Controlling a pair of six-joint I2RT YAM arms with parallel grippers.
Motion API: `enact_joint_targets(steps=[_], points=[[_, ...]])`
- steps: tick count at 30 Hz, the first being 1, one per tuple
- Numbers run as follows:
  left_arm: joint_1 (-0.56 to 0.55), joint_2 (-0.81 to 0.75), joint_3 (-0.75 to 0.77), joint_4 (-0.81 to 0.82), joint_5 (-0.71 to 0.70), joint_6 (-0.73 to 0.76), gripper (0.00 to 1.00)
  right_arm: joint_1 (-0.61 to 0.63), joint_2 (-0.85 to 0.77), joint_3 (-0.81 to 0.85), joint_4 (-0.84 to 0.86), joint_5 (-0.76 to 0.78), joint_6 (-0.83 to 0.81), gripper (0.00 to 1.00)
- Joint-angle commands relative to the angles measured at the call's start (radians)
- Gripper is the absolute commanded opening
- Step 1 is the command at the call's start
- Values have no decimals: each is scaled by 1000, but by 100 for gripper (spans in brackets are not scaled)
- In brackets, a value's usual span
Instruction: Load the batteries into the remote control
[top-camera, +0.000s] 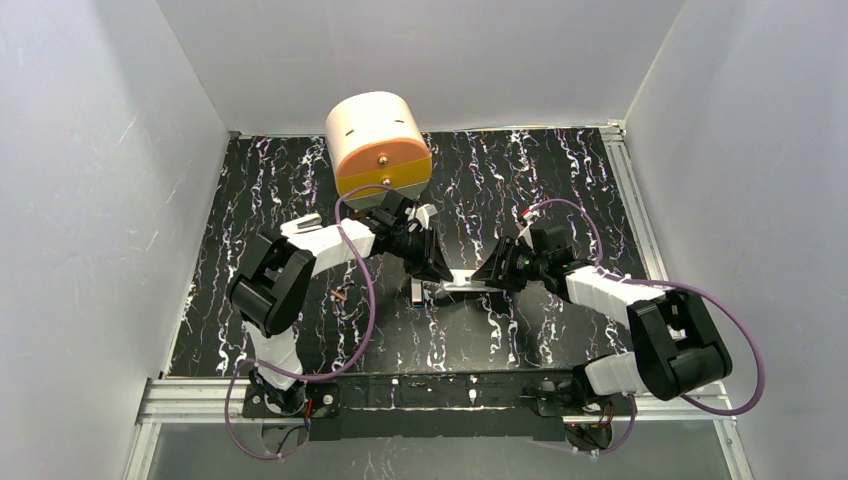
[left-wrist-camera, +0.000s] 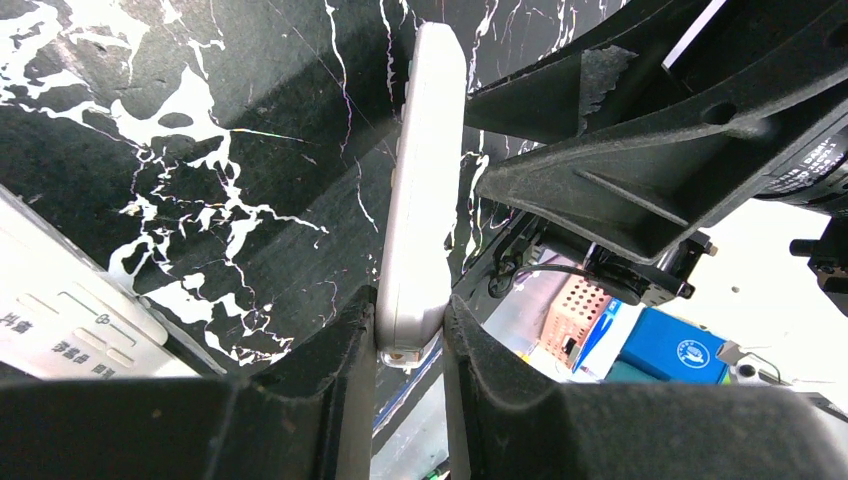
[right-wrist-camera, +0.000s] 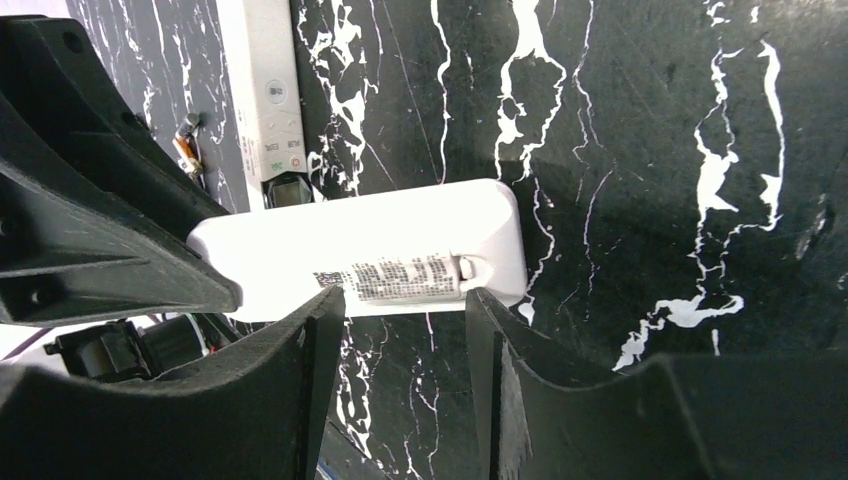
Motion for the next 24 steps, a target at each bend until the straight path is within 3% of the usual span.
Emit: enact_joint_targets(steps=[1, 15, 24], points=[[4, 42, -21, -116, -105, 27, 0, -2, 21, 27, 15, 17, -59, 57], [4, 48, -33, -108, -113, 27, 0, -2, -57, 76, -33, 98, -91, 57], [4, 55, -40, -89, -77, 36, 0, -2, -19, 44, 21, 29, -70, 57]])
